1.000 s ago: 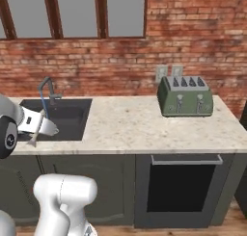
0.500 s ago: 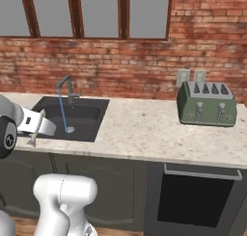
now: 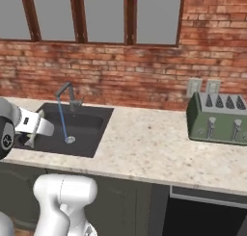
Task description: Take the fish out of the fridge, briefly rinse it in the sink, and place it on the tray next to the sink.
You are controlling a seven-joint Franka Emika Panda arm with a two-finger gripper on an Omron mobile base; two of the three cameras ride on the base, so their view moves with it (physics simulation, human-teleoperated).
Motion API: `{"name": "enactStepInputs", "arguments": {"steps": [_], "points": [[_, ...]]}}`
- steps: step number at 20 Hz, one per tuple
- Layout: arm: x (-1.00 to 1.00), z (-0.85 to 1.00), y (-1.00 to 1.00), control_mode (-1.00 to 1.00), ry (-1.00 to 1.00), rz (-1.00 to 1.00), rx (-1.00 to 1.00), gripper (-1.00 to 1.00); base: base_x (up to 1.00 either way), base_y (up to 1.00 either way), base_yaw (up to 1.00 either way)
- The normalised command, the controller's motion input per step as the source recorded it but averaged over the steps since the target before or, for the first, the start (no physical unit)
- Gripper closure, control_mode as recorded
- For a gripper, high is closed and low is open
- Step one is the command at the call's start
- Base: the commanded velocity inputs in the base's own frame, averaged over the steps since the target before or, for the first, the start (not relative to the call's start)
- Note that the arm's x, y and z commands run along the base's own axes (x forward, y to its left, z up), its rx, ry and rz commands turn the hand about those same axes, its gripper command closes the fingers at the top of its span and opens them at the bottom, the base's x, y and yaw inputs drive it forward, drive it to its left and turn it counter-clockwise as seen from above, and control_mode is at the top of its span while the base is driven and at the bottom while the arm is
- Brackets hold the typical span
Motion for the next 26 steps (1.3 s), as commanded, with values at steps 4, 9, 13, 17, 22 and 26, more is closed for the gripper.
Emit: {"name": "enactStepInputs", "arguments": {"steps": [4, 9, 13, 17, 22, 26], "points": [[0.0, 0.0, 0.0, 1.0, 0.0, 0.0, 0.0, 1.0, 0.94, 0.13, 0.0], [0.0, 0.0, 0.0, 1.0, 0.0, 0.0, 0.0, 1.0, 0.31, 0.46, 0.0], [0.0, 0.0, 0.0, 1.0, 0.0, 0.0, 0.0, 1.0, 0.04, 0.18, 0.0], [0.56, 0.0, 0.0, -1.0, 0.03, 0.09, 0.18, 1.0, 0.0, 0.0, 0.0], [0.94, -0.12, 0.0, -1.0, 0.12, 0.18, 0.25, 1.0, 0.0, 0.0, 0.0], [0.71, -0.32, 0.0, -1.0, 0.13, 0.19, 0.22, 1.0, 0.0, 0.0, 0.0]]}}
